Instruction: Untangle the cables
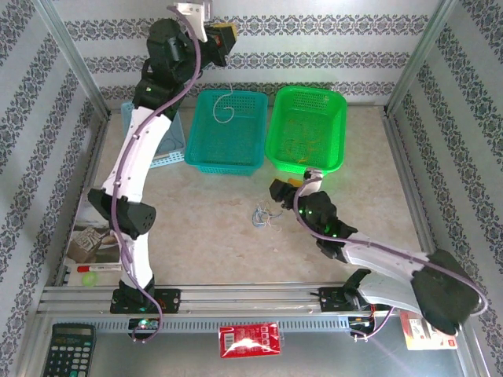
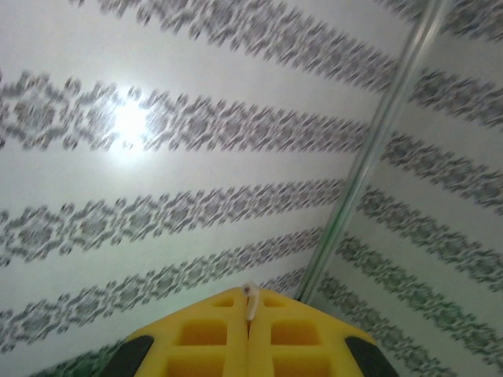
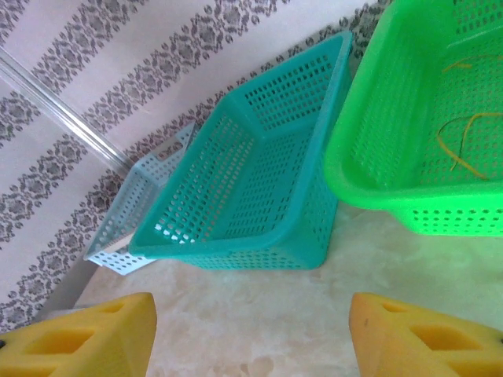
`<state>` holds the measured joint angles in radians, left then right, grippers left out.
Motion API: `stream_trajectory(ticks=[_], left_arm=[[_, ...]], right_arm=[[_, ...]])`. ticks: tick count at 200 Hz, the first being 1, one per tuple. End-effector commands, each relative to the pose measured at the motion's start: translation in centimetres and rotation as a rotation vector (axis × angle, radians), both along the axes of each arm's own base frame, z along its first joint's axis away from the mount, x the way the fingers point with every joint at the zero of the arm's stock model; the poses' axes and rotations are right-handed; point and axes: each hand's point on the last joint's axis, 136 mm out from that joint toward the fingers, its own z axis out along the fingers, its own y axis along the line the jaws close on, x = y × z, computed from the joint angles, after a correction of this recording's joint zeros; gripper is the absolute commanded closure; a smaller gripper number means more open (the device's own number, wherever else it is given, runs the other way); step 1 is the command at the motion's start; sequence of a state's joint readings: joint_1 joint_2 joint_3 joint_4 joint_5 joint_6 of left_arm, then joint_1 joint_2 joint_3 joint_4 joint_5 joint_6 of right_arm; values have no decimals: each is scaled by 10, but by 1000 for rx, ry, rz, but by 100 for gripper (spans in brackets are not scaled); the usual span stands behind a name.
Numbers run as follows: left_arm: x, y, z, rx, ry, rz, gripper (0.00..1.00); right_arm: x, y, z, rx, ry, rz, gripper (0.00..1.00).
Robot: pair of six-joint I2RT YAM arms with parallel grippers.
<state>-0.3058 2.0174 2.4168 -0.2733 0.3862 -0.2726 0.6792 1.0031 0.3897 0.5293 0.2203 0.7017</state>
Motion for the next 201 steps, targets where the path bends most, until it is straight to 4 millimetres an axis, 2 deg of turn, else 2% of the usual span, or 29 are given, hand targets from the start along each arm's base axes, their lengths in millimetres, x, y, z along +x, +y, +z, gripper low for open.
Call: stream_trajectory(ticks=[1, 35, 42, 68, 79, 95, 118, 178, 201], left_arm=[[29, 14, -49, 104, 58, 64, 100], [64, 22, -134, 181, 187, 104, 100], [68, 22, -151, 188, 214, 103, 96], [73, 17, -205, 207, 321, 64, 65], [73, 15, -219, 211, 360, 48, 43], [70, 13, -223, 213, 383, 32, 20], [62, 12, -211, 211, 378, 15, 1], [27, 15, -171, 138, 336, -7, 0], [10, 20, -172, 96, 362, 3, 0]], right_arm=[[-12, -10, -12, -49, 80, 29, 33], [-27, -28, -6, -49, 109, 26, 33], [-30, -32, -4, -47, 110, 25, 34], [-35, -41, 0, -47, 116, 13, 33], [-36, -42, 1, -47, 121, 15, 33], [-36, -40, 6, -53, 122, 30, 33], [-35, -36, 6, -72, 135, 50, 33], [-28, -26, -7, -89, 191, 73, 33], [-25, -21, -17, -104, 233, 88, 34]])
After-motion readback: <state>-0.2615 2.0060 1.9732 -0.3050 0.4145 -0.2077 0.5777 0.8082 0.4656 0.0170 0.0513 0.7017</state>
